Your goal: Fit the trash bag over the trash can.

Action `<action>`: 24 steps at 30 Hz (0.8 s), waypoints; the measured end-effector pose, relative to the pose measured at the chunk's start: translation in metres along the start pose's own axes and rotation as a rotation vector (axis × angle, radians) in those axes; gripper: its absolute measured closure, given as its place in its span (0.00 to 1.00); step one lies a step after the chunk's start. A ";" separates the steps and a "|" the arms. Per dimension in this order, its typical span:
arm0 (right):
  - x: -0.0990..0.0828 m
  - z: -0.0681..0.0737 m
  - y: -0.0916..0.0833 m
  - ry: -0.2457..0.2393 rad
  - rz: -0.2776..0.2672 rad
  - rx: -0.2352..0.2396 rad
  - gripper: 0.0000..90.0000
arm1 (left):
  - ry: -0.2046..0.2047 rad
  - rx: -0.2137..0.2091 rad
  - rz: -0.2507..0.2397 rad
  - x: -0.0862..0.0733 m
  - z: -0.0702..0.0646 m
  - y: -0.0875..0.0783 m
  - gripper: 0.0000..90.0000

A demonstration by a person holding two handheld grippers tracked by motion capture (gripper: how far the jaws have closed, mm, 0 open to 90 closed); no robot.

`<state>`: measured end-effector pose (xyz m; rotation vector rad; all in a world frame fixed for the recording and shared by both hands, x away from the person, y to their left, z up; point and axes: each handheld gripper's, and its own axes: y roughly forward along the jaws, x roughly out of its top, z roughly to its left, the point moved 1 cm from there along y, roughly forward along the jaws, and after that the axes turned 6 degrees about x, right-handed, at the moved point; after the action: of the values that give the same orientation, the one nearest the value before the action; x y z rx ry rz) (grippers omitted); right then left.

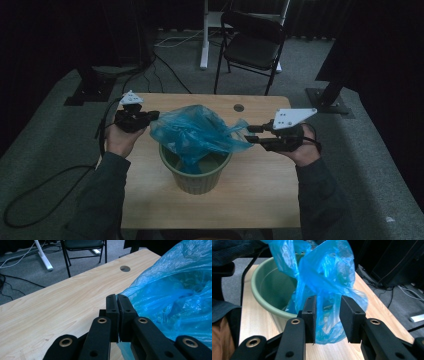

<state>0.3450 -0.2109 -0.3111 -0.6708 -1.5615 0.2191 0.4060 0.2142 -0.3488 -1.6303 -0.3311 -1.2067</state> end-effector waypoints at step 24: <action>0.015 -0.003 0.016 -0.033 0.014 -0.057 0.71 | 0.008 -0.010 0.001 0.003 -0.005 0.003 0.98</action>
<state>0.3530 -0.1909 -0.3058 -0.7255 -1.6000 0.1976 0.4069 0.2071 -0.3481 -1.6343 -0.3196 -1.2155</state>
